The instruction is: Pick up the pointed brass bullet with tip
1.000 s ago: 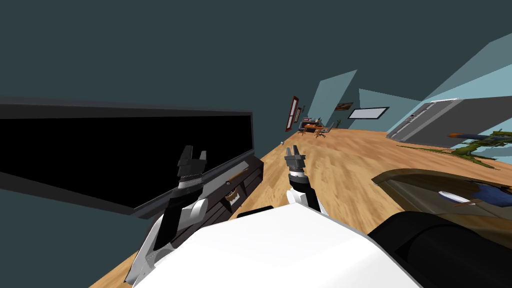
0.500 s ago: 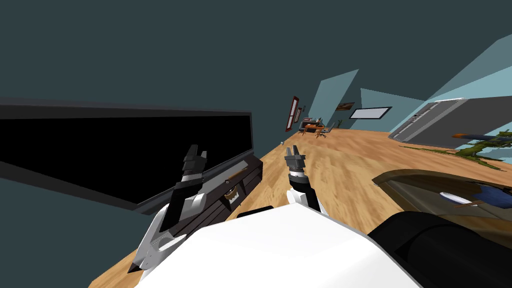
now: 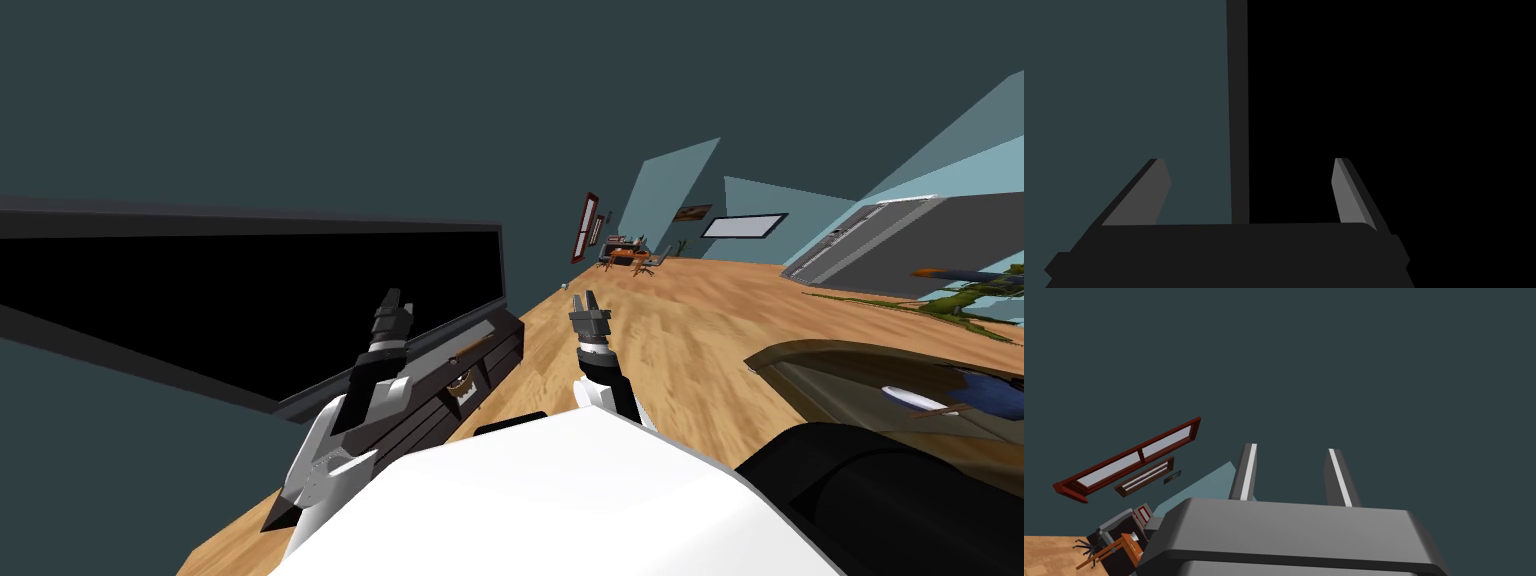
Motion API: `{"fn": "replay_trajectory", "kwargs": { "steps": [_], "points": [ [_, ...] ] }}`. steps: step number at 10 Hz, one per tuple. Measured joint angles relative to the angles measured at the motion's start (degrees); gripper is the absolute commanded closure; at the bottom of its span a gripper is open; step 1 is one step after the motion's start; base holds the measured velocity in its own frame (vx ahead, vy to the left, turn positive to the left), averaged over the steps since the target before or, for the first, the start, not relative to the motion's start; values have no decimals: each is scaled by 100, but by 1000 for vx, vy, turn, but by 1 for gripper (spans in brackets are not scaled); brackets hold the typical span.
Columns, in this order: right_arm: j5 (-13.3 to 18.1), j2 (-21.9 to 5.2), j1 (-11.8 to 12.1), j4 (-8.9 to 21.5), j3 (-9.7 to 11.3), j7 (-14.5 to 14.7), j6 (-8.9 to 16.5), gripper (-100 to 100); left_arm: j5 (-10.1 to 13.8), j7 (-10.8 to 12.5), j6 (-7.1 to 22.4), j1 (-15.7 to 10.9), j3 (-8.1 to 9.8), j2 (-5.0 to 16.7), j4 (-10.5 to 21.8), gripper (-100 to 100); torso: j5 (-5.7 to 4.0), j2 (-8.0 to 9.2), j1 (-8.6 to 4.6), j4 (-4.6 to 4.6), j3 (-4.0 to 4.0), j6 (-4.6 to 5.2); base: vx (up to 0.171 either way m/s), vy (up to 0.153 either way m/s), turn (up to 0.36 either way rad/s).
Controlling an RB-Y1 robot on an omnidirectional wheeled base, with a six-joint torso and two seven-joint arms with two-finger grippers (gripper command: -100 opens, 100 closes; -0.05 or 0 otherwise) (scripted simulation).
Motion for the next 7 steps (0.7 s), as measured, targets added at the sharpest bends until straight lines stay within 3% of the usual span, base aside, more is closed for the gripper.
{"fn": "replay_trajectory", "kwargs": {
  "steps": [7],
  "points": [
    [0,0,0,0,0,0,0,0,-302,36,1070,-780,483,30,739,-100,-1,-5,-7,-1,-3,0,-17,-44,16]
  ]
}}
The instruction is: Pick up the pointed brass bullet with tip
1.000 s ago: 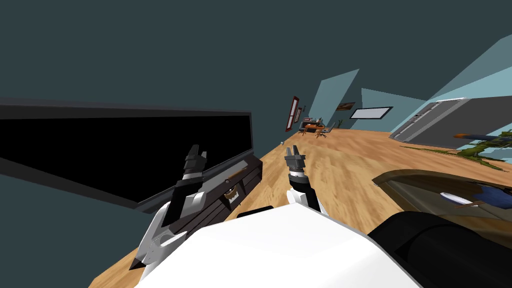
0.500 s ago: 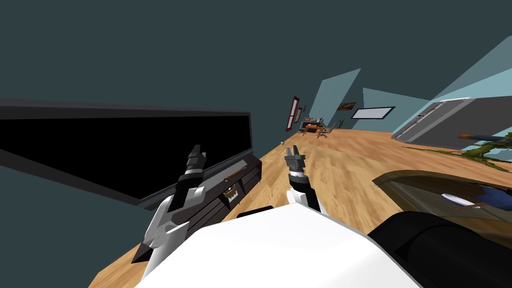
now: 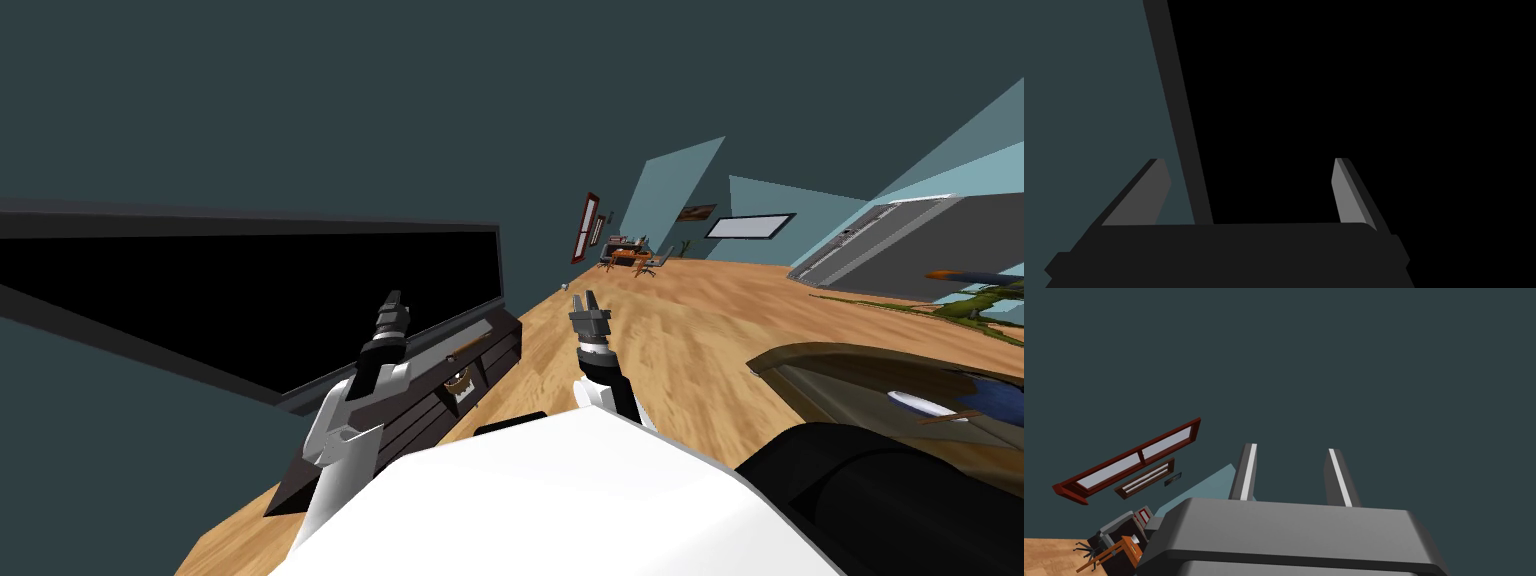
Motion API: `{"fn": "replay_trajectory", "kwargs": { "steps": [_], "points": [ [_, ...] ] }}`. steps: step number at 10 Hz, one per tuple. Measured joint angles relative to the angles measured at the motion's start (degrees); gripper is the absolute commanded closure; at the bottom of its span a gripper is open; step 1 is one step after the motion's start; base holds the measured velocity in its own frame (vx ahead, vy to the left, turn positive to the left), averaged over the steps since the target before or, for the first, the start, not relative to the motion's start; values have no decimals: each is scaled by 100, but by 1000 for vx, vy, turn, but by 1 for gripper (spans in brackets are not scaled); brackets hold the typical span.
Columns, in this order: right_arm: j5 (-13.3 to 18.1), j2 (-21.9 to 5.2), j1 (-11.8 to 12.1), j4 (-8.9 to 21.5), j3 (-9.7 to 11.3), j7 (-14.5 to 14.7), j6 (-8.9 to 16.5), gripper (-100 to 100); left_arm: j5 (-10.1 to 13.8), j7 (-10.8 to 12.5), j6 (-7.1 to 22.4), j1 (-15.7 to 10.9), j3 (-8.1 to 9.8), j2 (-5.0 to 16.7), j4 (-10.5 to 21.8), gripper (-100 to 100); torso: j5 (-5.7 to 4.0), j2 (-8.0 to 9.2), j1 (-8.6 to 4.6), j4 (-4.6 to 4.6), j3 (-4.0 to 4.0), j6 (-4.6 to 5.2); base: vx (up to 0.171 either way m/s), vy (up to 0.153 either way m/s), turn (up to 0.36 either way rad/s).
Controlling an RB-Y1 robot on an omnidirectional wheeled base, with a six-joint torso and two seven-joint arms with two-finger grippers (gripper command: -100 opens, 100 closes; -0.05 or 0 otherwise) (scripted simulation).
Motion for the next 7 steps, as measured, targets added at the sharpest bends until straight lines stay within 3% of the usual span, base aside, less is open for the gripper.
{"fn": "replay_trajectory", "kwargs": {
  "steps": [3,7],
  "points": [
    [0,0,0,0,0,0,0,0,-56,12,459,-157,123,19,115,-100,2,1,8,0,0,-1,-11,-31,13],
    [0,0,0,0,0,0,0,0,-172,18,1106,-575,376,34,621,-100,-1,-7,-2,-2,-4,-1,1,-58,19]
  ]
}}
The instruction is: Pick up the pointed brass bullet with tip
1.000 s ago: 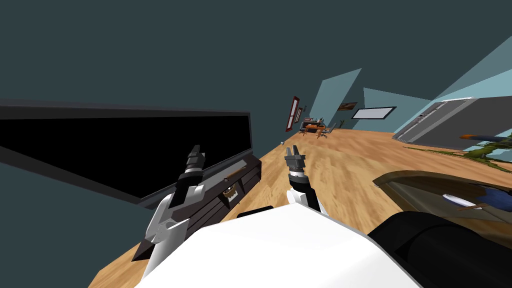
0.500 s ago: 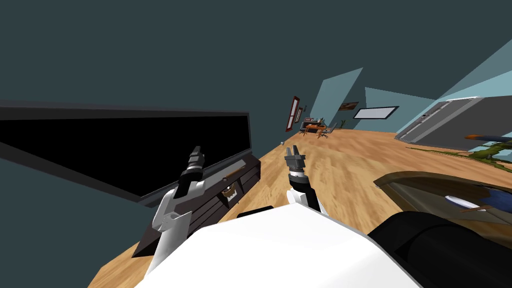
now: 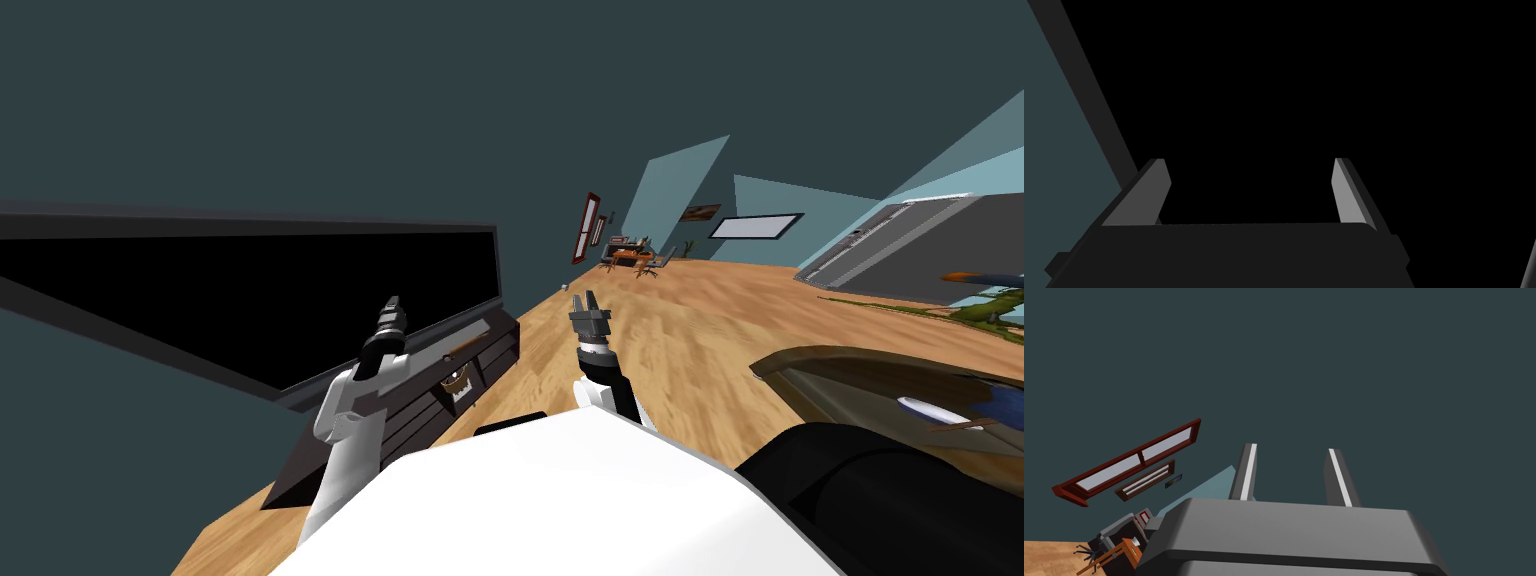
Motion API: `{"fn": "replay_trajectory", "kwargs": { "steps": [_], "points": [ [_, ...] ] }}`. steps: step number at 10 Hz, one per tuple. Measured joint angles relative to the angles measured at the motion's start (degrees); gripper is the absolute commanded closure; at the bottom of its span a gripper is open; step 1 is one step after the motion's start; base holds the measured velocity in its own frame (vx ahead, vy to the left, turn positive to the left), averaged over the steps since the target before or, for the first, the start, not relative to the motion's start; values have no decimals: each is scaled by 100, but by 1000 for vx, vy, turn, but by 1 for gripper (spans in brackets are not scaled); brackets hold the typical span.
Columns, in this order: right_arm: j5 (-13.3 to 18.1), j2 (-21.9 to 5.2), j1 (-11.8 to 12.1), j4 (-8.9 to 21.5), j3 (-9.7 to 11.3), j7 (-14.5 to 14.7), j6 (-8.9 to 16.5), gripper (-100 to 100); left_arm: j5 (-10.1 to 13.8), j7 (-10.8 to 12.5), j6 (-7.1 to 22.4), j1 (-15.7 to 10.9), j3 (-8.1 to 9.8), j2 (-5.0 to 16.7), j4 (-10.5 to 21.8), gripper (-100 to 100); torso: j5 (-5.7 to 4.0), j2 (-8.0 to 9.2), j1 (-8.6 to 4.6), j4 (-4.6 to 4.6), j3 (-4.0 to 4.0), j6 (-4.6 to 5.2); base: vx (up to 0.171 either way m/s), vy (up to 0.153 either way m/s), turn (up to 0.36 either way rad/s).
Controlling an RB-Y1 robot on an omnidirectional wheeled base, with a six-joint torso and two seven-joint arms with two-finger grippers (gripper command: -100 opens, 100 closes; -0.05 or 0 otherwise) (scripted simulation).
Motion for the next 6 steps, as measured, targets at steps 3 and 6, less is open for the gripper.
{"fn": "replay_trajectory", "kwargs": {
  "steps": [3,6],
  "points": [
    [0,0,0,0,0,0,0,0,-71,-4,505,-236,148,-11,300,-100,0,3,1,1,2,0,-1,-63,18],
    [0,0,0,0,0,0,0,0,-113,-7,928,-373,263,-28,538,-100,1,0,11,0,0,0,13,-43,10]
  ]
}}
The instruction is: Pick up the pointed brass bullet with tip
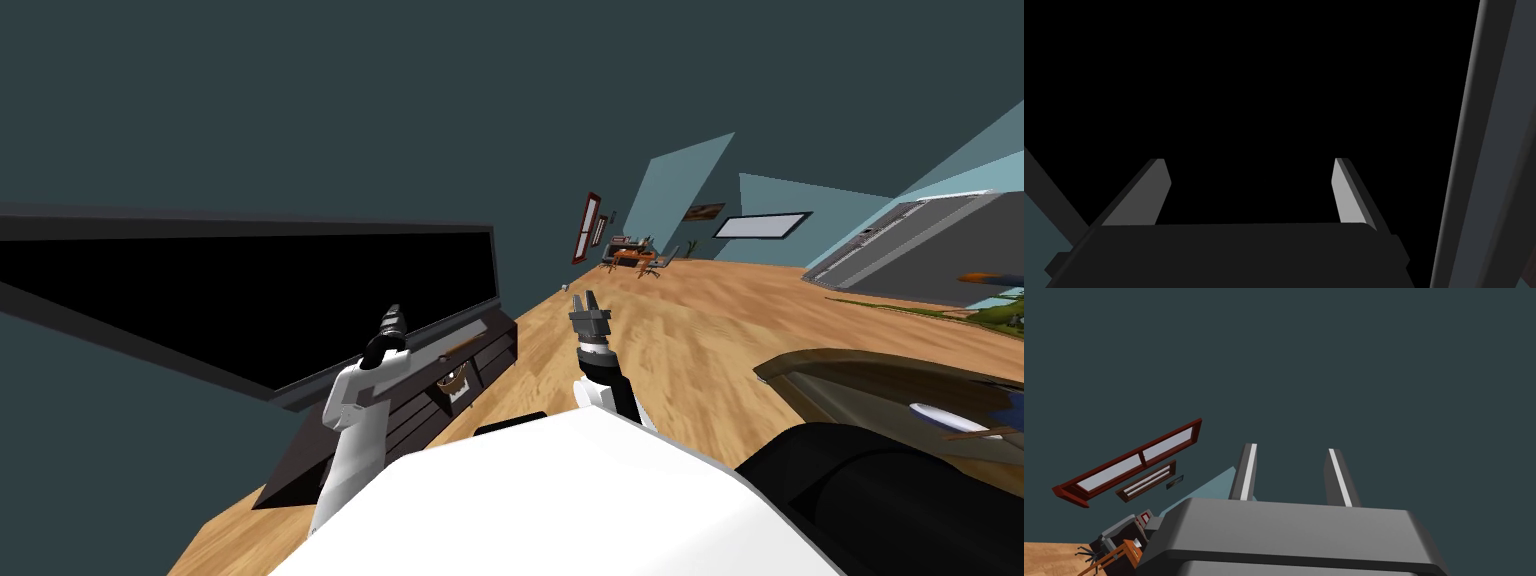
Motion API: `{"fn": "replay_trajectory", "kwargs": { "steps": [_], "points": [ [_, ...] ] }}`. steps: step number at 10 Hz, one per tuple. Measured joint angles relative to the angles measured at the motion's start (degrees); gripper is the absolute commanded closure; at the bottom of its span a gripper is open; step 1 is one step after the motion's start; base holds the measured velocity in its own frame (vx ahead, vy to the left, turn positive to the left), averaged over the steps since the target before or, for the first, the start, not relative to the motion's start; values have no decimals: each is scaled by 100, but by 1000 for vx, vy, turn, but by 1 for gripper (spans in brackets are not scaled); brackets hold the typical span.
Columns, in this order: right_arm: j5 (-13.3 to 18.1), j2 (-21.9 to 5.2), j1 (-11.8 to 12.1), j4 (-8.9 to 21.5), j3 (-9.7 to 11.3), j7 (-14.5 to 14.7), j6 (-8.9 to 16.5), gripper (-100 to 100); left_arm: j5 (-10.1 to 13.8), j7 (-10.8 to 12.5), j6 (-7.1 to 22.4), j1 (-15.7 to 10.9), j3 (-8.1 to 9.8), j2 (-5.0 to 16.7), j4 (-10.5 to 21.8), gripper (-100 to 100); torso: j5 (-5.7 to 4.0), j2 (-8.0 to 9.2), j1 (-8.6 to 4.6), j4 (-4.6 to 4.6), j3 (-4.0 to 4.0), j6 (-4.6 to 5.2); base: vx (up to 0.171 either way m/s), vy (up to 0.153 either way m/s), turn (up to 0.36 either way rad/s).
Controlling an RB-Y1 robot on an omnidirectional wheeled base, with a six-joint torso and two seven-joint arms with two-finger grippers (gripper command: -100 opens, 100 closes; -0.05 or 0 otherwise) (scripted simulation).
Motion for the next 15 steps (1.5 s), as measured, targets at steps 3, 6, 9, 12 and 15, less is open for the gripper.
{"fn": "replay_trajectory", "kwargs": {
  "steps": [3,6,9,12,15],
  "points": [
    [0,0,0,0,0,0,0,0,-18,-3,458,-269,164,56,411,-100,-2,-7,-13,-2,-4,0,23,-60,16],
    [0,0,0,0,0,0,0,0,-41,-20,890,-436,247,64,649,-100,0,-5,-4,-1,-3,0,20,-39,8],
    [0,0,0,0,0,0,0,0,-11,-41,1349,-559,353,101,940,-100,-1,-12,-8,-3,-7,0,48,-63,14],
    [0,0,1,0,0,0,0,0,-54,-39,1759,-781,464,112,1413,-100,-2,-17,-9,-4,-10,-1,47,-61,9],
    [0,0,1,0,0,0,0,0,-32,-54,2204,-942,538,160,1753,-100,-2,-18,-9,-5,-11,-1,60,-61,7]
  ]
}}
